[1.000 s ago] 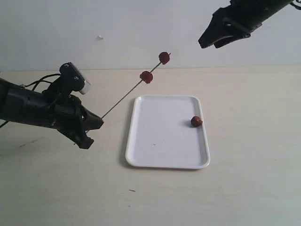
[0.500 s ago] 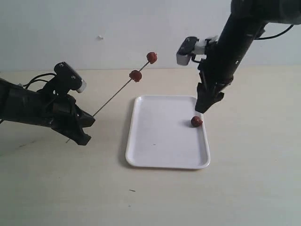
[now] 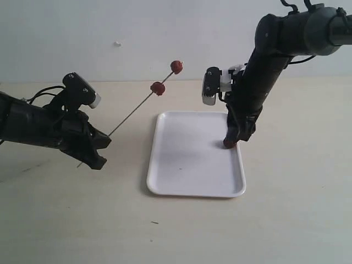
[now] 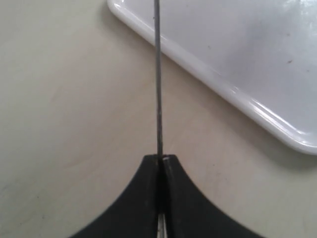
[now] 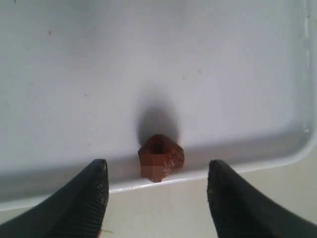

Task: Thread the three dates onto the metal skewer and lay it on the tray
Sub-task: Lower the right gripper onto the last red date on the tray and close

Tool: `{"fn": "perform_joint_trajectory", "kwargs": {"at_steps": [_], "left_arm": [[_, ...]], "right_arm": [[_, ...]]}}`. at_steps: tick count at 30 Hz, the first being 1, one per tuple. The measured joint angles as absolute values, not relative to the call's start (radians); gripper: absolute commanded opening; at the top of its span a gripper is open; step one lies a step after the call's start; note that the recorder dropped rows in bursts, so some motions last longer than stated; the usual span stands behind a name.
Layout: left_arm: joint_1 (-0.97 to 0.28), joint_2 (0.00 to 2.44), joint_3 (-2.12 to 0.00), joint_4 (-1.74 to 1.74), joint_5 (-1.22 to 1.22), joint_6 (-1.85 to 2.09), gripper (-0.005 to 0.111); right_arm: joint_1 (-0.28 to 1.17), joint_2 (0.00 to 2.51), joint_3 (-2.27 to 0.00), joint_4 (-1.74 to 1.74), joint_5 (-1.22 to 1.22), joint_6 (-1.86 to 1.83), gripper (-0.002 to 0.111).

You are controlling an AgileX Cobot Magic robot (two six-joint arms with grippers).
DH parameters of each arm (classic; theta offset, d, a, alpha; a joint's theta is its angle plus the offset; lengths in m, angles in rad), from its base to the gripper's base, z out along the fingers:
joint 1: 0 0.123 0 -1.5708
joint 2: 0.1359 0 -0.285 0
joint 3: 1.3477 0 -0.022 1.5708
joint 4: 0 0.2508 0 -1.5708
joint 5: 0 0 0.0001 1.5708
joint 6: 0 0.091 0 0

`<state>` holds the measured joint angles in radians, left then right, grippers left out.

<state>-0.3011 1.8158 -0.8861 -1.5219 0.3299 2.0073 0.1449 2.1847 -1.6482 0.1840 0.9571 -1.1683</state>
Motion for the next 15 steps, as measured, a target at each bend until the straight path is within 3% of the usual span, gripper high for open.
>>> {"fn": "perform_joint_trajectory", "kwargs": {"at_steps": [15], "left_arm": [[-0.301,1.816,-0.886,-1.522,0.33,2.007,0.0]], "right_arm": [[0.145,2.248,-1.648,0.184,0.928,-1.198,0.057]]}}
